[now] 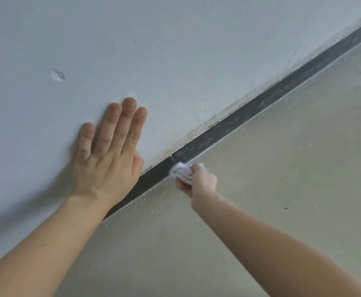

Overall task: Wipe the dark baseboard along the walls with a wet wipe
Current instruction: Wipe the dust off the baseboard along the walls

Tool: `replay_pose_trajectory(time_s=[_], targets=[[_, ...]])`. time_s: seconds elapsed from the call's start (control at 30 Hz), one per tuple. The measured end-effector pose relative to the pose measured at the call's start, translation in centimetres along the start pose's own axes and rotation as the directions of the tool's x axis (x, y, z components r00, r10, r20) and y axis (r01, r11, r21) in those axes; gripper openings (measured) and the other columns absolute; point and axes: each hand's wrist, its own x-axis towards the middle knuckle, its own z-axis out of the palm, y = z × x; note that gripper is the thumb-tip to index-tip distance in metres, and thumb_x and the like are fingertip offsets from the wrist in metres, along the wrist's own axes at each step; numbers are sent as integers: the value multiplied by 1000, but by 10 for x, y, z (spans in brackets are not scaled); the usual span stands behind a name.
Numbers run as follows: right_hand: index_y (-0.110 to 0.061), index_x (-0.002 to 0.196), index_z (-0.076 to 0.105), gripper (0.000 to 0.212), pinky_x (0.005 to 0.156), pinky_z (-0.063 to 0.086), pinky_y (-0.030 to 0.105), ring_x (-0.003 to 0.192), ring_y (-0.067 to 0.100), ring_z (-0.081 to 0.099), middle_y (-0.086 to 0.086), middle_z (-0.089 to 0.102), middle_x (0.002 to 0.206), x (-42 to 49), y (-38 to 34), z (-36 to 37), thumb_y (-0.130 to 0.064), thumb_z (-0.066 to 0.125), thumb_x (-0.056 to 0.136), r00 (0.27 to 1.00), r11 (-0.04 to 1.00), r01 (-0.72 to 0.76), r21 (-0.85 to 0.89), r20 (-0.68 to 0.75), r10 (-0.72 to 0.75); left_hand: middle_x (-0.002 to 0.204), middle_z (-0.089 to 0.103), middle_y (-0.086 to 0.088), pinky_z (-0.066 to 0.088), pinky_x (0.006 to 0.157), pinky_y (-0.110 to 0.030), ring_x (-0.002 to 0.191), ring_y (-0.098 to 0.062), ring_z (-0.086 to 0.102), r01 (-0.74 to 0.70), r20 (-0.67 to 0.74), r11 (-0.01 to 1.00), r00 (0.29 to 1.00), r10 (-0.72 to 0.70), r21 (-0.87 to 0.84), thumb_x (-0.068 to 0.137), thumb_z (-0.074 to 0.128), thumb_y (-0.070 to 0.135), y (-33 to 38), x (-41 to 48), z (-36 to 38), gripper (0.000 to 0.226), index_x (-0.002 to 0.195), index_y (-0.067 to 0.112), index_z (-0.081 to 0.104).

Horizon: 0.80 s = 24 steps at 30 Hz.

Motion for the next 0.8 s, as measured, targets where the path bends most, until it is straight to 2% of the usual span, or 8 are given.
replay_pose_trajectory(time_s=[0.07,0.13,0.23,0.37,0.47,0.57,0.7,0.8], targets=[[0,103,59,17,53,59,31,58,24,65,17,66,89,-7,24,12,-6,52,89,981,990,-110,-92,147,123,159,-13,-4,-15,114,-37,145,-17,-15,-6,2,1000,1000,6,14,88,39,25,-1,1,0,71,152,14,13],[1,106,60,18,60,60,33,65,25,66,18,66,94,-11,27,22,-5,54,89,964,984,-144,-107,211,164,158,-14,-5,-16,114,-37,145,-17,-16,-15,10,1000,1000,15,15,88,39,24,-1,1,-2,70,152,13,13],[1,98,58,10,57,59,30,59,20,60,14,61,80,-10,0,25,-4,50,93,976,991,-119,-52,177,127,158,-17,-4,-17,114,-36,144,-16,-18,-13,16,1000,1000,13,4,88,38,24,-1,0,-3,70,153,13,11],[-1,100,57,11,43,54,22,55,16,58,11,58,82,0,-42,10,-8,48,96,988,999,-50,-9,149,51,157,-21,-2,-20,112,-35,143,-15,-22,0,28,1000,1000,1,-23,89,38,23,0,2,-2,71,153,14,7],[3,89,61,18,49,55,22,50,17,61,14,64,81,5,-64,-7,-12,51,95,996,989,-2,146,89,-11,157,-22,-1,-21,112,-35,143,-14,-23,13,36,999,999,-11,-38,88,38,23,1,2,-3,72,153,15,6],[-1,95,64,21,48,55,24,54,18,60,13,66,82,9,-67,-20,-15,50,94,998,968,55,245,19,-61,157,-22,-2,-21,112,-36,143,-15,-23,5,42,999,999,-3,-39,88,37,24,2,1,-3,72,153,14,6],[0,106,64,25,40,49,21,42,17,59,11,64,73,5,-27,-10,-16,49,93,989,997,-71,-21,132,73,157,-20,-2,-21,112,-36,143,-16,-21,4,32,999,999,-3,-39,88,37,24,1,2,-3,71,153,14,9],[-2,99,64,20,47,54,25,54,20,62,14,66,79,-17,2,12,-12,48,93,944,970,-118,-213,279,177,157,-20,-3,-19,113,-36,144,-16,-20,1,34,999,999,0,-34,87,39,23,1,3,-4,73,153,14,10]])
